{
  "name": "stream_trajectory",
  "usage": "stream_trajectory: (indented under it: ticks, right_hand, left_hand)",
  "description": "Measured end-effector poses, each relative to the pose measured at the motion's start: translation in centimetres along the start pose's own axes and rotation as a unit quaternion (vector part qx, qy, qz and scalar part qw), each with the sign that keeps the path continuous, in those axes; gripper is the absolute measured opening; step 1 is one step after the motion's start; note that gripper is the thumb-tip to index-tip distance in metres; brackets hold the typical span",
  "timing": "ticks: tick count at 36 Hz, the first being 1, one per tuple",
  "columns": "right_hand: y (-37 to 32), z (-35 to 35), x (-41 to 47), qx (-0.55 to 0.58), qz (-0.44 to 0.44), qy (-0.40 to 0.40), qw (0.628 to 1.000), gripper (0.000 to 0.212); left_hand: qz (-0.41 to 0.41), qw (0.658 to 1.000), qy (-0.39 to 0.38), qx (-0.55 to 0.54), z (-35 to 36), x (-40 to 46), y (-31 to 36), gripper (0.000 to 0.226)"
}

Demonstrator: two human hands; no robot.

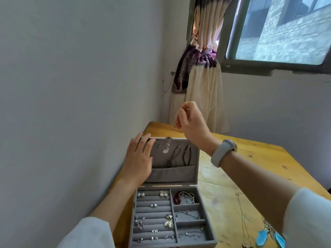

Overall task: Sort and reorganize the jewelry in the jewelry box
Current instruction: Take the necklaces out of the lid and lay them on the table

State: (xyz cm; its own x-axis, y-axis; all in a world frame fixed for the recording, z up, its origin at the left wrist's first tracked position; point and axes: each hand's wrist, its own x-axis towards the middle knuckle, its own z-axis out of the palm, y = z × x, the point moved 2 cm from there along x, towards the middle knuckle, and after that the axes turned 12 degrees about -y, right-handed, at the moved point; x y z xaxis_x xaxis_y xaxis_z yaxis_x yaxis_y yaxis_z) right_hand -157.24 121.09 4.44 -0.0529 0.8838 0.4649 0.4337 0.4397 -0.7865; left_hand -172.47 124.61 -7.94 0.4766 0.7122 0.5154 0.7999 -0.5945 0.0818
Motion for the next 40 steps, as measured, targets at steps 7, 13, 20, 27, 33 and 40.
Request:
stream_trajectory:
  ticks: [7, 13, 20, 27, 33, 40]
  right_hand:
    - [-2.3, -1.9, -3.3, 0.102, 0.004, -0.052, 0.993, 0.015]
    - [-2.3, -4.2, -8.7, 0.225, 0.054, -0.097, 0.968, 0.012]
    - [-1.0, -7.6, -16.3, 0.165, 0.167, -0.195, 0.952, 0.004]
    - [-0.8, -12.5, -21.7, 0.091, 0.24, -0.301, 0.919, 0.022]
    - [-0.1, -16.8, -25.0, 0.114, 0.273, -0.301, 0.906, 0.035]
    - [3.3, -22.2, -28.8, 0.02, 0.337, -0.161, 0.927, 0.024]
  left_hand:
    - [-0.083, 0.931, -0.008, -0.355, -4.5, -1.0, 4.6, 0.034]
    - [-0.092, 0.754, -0.13, -0.637, -5.3, -4.3, 10.4, 0.033]
    - [-0.067, 0.674, -0.24, -0.696, -2.1, -8.6, 17.1, 0.041]
    - [-0.019, 0.625, -0.356, -0.695, -0.3, -10.0, 24.7, 0.047]
    - [0.027, 0.598, -0.41, -0.688, 0.7, -10.9, 30.4, 0.019]
    - [-0.059, 0.599, -0.392, -0.696, 2.7, -11.7, 32.4, 0.017]
